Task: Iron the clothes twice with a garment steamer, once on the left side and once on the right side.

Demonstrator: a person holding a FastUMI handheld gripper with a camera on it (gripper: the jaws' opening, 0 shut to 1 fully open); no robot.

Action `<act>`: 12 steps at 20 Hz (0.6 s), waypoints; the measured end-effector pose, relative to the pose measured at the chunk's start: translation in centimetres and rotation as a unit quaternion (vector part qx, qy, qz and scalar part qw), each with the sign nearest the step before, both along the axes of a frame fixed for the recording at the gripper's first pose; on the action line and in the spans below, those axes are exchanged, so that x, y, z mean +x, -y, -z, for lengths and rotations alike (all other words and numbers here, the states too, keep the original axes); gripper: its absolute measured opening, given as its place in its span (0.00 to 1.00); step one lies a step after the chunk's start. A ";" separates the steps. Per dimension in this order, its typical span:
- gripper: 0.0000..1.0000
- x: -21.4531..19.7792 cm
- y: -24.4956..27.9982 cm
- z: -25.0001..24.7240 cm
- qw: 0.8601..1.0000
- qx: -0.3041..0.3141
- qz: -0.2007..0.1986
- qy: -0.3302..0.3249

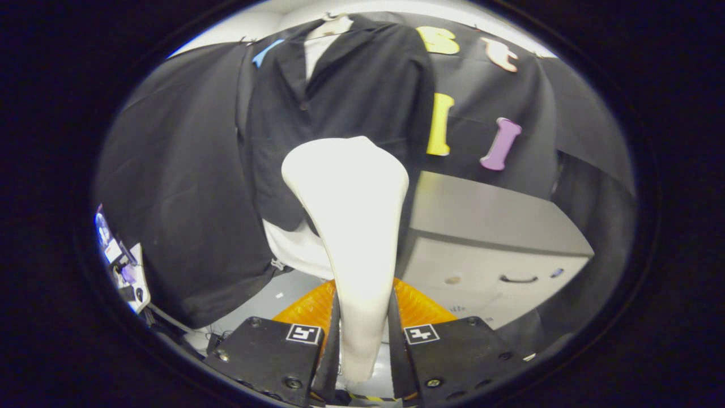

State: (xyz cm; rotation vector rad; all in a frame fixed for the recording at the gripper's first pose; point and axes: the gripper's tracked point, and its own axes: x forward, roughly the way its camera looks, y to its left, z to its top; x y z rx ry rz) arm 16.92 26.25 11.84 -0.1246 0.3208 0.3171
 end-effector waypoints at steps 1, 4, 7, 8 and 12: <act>0.40 -1.0 2.3 0.9 1.000 0.009 0.011 -0.003; 0.40 -5.0 9.8 4.6 0.998 0.030 0.039 -0.027; 0.40 -8.5 16.3 8.1 0.996 0.047 0.061 -0.049; 0.40 -9.3 18.0 9.1 0.995 0.048 0.068 -0.054; 0.40 -12.0 23.3 13.1 0.992 0.051 0.087 -0.076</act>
